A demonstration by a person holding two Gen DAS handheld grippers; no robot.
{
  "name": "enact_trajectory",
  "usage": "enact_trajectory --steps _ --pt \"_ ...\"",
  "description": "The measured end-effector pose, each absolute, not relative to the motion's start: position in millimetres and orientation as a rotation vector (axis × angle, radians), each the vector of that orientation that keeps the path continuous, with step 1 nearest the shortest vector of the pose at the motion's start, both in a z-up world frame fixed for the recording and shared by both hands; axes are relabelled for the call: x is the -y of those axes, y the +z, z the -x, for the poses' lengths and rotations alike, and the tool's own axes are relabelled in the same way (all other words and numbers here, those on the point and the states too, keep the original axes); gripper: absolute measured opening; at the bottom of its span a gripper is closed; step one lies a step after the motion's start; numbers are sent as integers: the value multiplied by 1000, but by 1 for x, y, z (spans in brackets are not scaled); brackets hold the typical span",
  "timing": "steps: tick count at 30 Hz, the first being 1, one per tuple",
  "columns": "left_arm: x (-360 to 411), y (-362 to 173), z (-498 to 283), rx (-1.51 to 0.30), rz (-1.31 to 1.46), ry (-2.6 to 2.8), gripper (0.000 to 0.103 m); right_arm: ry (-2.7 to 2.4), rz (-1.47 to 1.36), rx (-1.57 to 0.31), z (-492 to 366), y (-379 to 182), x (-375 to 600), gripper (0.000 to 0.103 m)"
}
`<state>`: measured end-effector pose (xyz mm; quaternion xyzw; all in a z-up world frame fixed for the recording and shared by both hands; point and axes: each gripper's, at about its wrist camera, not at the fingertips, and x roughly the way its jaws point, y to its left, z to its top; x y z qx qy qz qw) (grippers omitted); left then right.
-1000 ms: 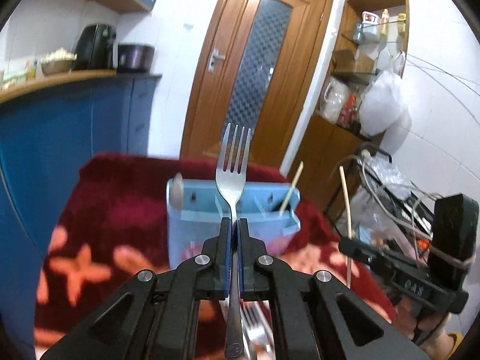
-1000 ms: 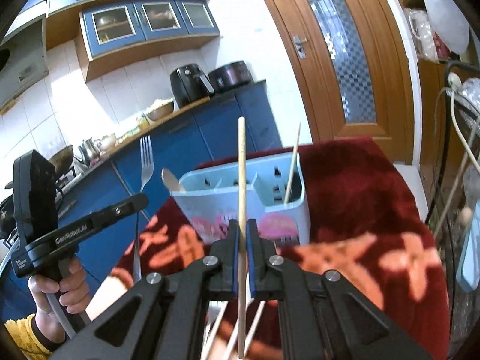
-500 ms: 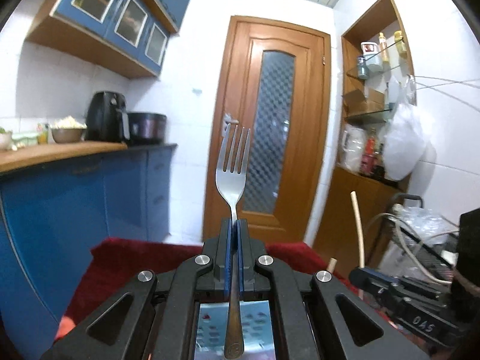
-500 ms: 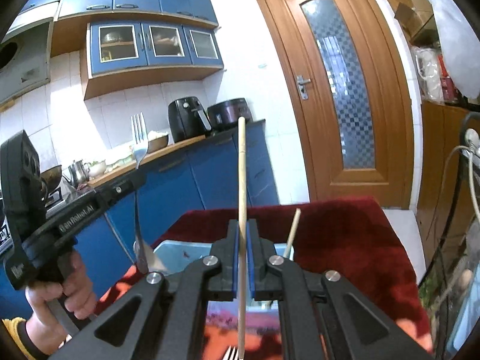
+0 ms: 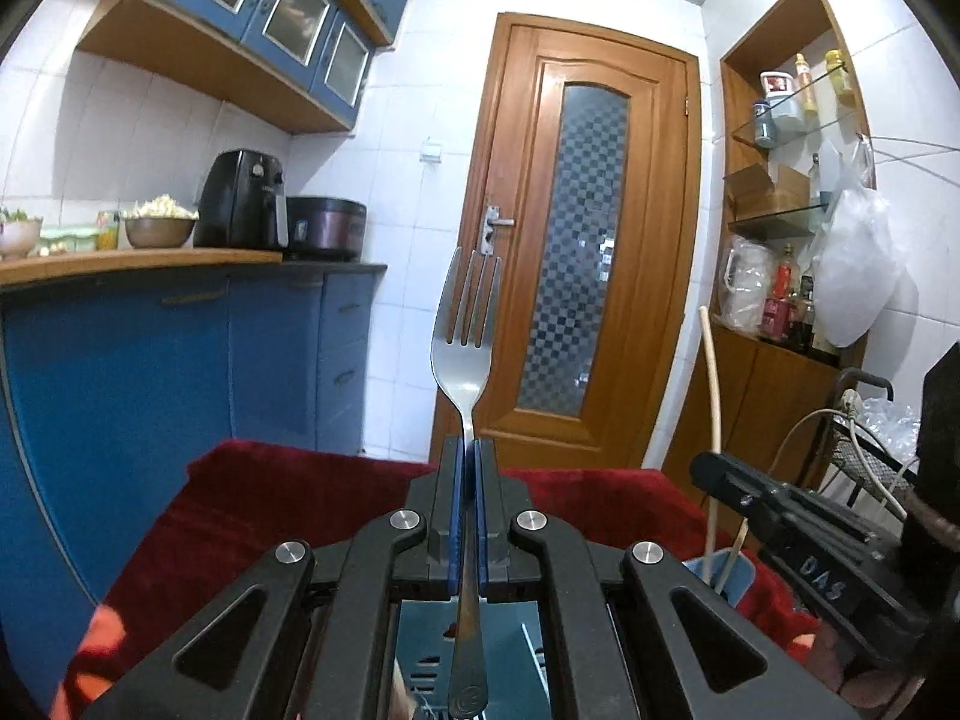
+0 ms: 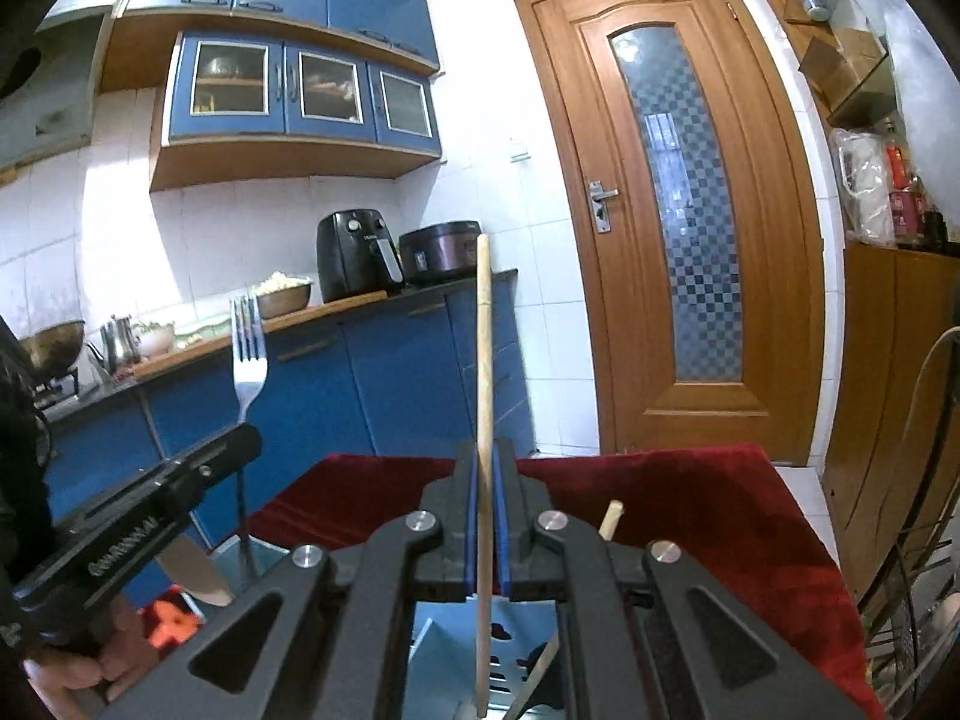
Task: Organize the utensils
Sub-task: 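Lift the fork and chopstick over the caddy and release them inside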
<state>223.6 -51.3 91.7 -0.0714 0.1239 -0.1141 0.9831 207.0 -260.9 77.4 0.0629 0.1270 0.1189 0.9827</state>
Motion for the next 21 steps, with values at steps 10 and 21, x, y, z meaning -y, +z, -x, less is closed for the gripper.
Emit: enact_trajectory --steps 10,21 --pt "56 92 -208 -255 116 -273 19 247 -109 -309 -197 68 258 20" --pt "52 113 -176 -287 115 -332 21 266 -125 -281 -165 91 258 23"
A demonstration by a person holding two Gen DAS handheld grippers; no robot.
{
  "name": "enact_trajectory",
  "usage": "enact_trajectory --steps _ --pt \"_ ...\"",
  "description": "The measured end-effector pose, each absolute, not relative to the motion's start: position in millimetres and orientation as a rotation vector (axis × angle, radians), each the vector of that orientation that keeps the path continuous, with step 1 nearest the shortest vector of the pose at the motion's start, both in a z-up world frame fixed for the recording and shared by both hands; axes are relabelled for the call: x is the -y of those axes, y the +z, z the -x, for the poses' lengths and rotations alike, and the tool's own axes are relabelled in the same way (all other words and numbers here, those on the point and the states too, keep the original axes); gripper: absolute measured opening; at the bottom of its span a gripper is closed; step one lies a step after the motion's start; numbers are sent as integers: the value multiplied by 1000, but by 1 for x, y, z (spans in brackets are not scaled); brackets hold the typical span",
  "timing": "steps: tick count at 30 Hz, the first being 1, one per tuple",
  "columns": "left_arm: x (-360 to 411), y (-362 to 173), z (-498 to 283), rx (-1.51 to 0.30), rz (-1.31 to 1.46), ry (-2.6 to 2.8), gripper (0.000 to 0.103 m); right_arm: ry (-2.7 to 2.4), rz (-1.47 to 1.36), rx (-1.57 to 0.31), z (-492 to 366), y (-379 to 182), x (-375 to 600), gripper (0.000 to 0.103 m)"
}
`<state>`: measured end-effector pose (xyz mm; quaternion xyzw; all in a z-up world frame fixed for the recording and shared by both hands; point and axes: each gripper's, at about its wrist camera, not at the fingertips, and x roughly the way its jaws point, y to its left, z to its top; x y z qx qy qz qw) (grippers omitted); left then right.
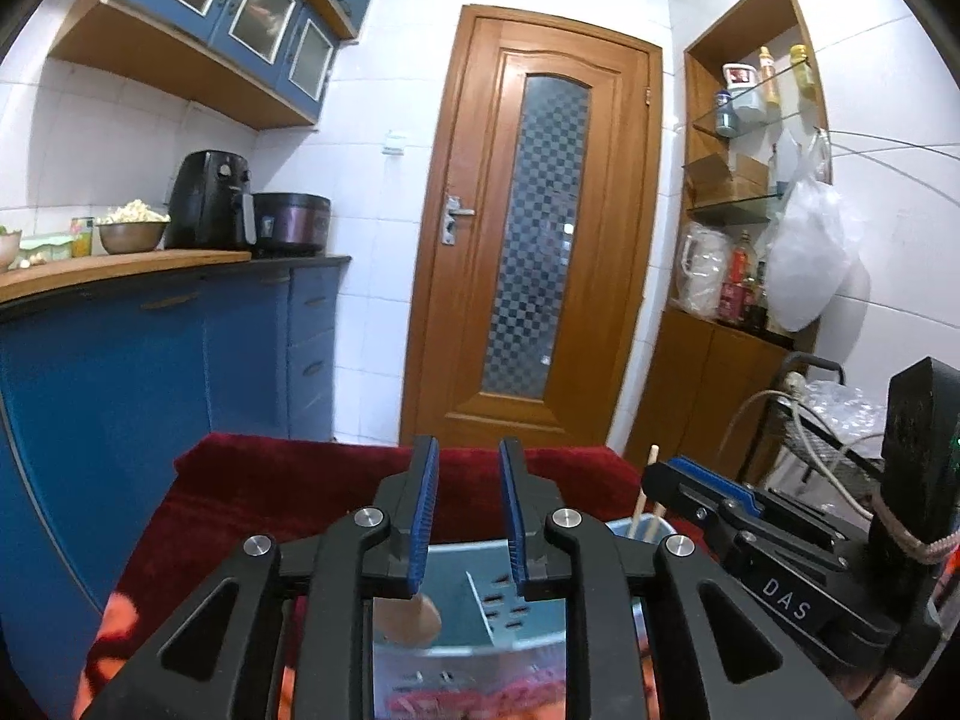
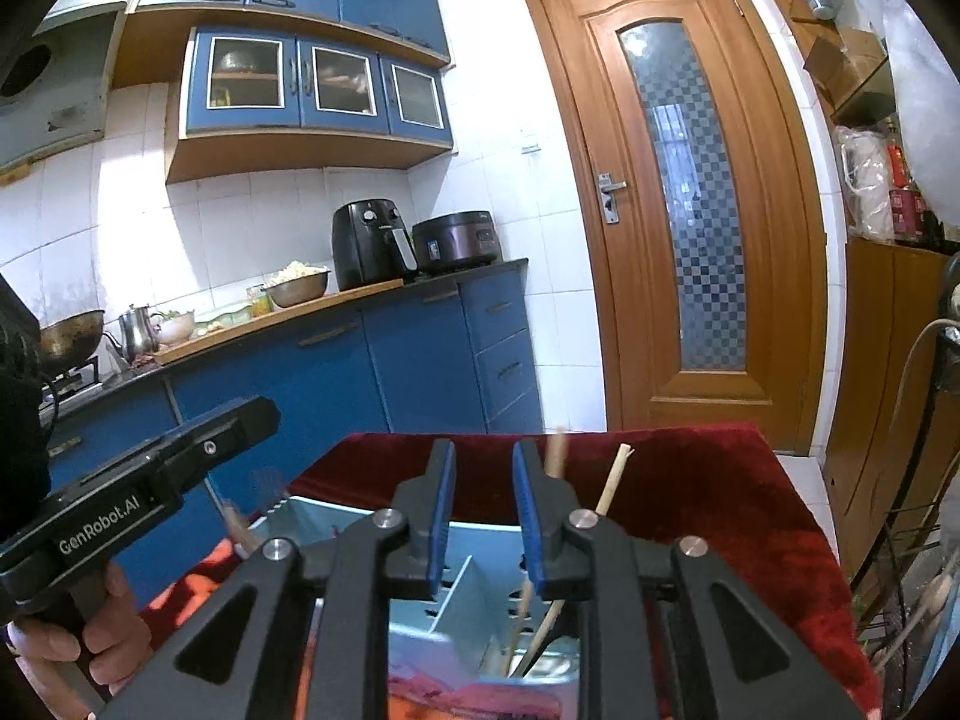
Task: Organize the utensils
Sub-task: 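Lift the fork and chopstick over the caddy and release them inside, then withdraw both open tools back toward the remaining utensils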
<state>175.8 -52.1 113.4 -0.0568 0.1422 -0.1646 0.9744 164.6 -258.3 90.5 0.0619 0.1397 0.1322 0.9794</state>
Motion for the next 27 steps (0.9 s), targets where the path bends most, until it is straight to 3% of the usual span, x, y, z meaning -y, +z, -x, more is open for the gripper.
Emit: enact_trajectory --steps 15,27 --pt "41 111 -122 -478 63 -331 21 236 -104 -400 -100 100 245 23" --pt "37 67 -98 -708 42 -275 21 232 -127 -550 -63 67 243 23"
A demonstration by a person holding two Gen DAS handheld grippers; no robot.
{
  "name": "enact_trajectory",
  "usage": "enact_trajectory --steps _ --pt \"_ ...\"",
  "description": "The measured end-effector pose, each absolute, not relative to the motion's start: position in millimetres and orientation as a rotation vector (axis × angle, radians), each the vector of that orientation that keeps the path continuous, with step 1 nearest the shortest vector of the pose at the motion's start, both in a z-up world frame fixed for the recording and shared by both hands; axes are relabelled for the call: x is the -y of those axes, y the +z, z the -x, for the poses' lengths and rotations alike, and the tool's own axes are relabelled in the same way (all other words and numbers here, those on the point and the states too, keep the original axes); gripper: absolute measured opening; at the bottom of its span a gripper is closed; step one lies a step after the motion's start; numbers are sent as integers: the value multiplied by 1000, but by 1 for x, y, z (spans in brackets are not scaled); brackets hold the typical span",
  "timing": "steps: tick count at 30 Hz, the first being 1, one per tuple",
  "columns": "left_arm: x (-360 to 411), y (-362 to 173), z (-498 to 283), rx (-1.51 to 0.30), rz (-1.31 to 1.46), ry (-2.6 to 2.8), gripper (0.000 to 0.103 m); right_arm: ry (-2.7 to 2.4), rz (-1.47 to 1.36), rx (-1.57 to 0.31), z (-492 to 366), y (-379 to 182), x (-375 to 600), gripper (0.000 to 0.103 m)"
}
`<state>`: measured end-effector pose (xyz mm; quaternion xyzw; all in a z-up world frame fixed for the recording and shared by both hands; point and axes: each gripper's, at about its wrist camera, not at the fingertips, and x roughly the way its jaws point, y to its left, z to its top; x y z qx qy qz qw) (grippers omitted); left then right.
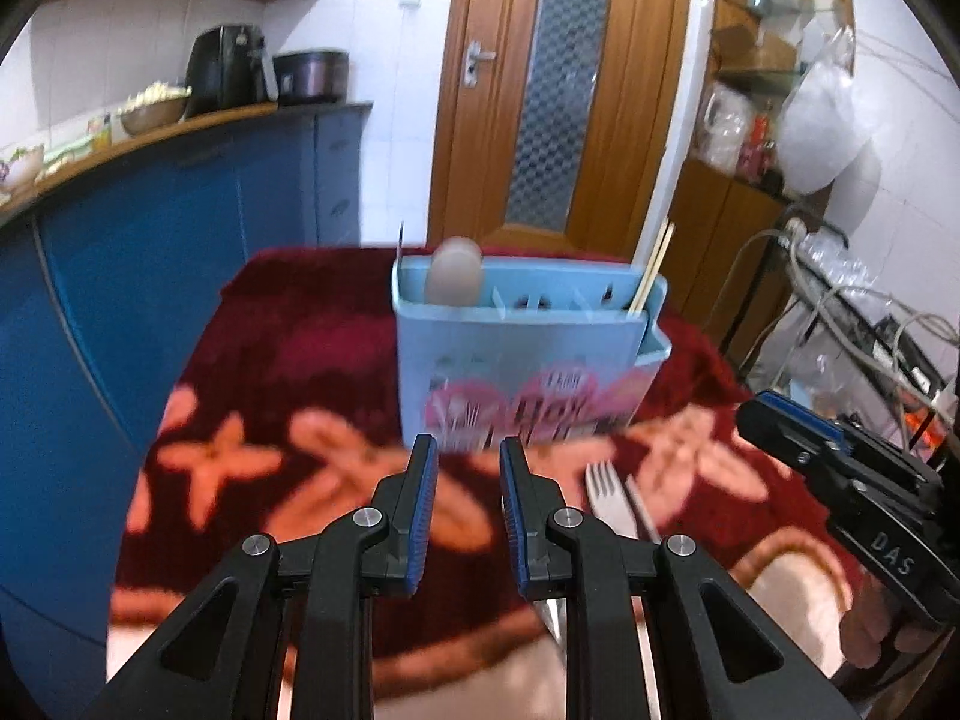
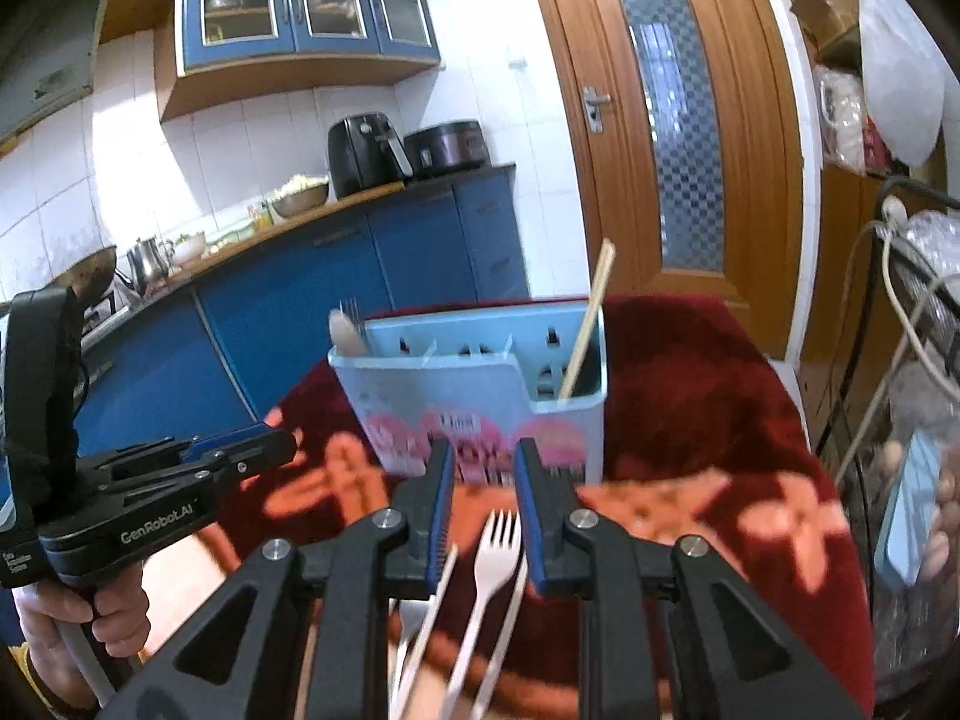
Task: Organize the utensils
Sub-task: 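Withdraw both open tools back toward the remaining utensils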
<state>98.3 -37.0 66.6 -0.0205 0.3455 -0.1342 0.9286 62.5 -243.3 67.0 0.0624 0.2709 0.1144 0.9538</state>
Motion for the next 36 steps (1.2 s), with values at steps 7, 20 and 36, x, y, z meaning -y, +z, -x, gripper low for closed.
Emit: enact_trajectory --steps 7,20,36 --pt "38 42 -87 -793 39 -275 21 217 -135 -632 -48 45 245 23" --pt "51 16 -81 -932 56 -310 21 198 -169 -746 -37 23 260 28" --pt "78 -8 -90 -1086 74 -391 24 183 -221 -781 -33 10 282 30"
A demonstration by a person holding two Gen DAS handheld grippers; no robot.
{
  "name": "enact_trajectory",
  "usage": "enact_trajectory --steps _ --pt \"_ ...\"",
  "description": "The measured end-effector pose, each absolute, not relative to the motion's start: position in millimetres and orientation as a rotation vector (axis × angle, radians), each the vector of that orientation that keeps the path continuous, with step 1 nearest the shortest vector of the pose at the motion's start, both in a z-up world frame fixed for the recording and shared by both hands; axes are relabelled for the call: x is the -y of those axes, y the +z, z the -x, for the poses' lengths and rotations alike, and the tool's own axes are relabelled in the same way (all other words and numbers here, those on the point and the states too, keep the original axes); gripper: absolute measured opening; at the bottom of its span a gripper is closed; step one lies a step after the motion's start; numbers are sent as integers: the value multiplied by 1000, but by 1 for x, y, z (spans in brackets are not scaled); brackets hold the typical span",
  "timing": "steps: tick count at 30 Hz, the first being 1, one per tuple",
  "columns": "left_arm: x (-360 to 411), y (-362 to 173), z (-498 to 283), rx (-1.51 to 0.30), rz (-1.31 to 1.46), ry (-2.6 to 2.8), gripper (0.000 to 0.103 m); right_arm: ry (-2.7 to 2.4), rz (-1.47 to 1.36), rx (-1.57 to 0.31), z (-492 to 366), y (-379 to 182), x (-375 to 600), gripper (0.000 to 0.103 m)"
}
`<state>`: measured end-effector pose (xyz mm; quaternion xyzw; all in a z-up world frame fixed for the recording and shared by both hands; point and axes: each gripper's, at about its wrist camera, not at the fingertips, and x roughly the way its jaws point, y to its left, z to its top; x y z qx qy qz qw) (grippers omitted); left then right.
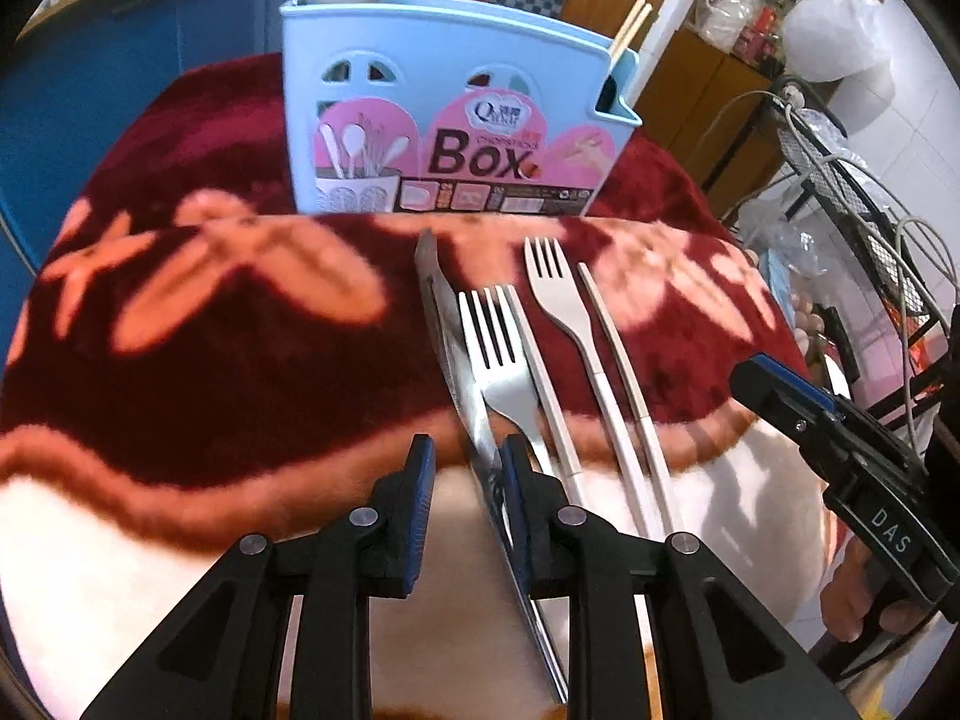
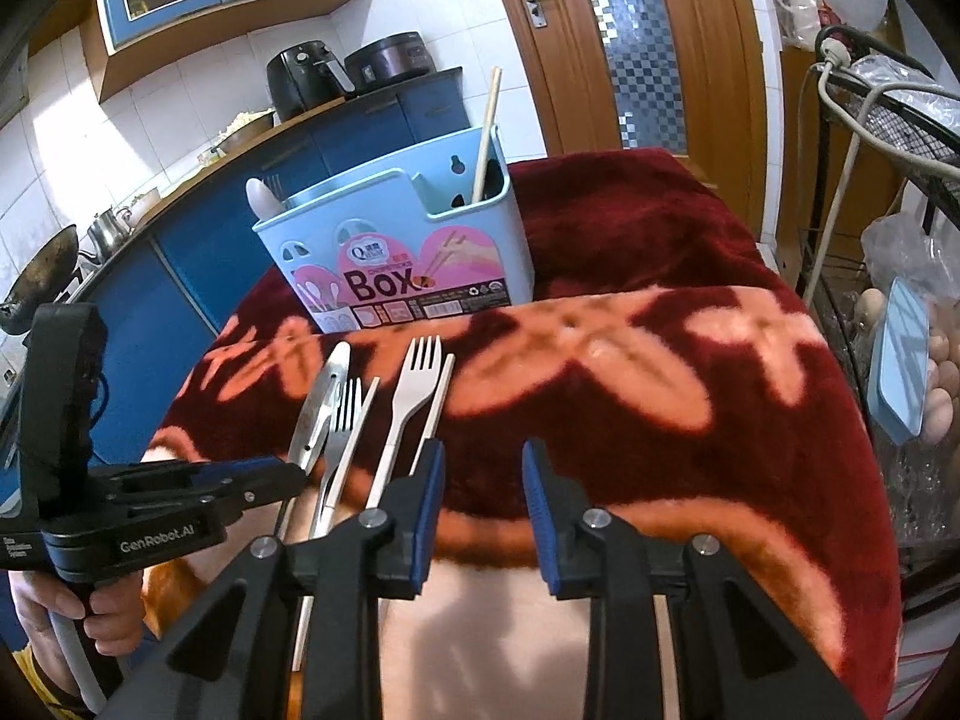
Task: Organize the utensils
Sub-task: 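Withdraw both open tools back toward the remaining utensils, then grasp the steel knife with the left tool while the right tool grips a white plastic knife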
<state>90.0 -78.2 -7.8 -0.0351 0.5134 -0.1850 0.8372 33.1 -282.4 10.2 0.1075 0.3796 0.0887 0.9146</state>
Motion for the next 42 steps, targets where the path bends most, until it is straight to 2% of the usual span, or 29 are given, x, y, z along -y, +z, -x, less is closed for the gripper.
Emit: enact_trajectory --steps 6,7,14,42 --pt "85 -13 -101 -1103 85 -402 21 186 -226 -783 -34 8 286 30" --pt "85 -13 -103 -1100 89 -402 17 185 -225 -784 -34 8 286 30" --pt "75 -15 -103 -1070 143 -422 11 194 -204 -807 -36 8 283 30" --pt "12 21 -84 -787 231 -399 11 261 -19 -1196 -105 -10 229 28"
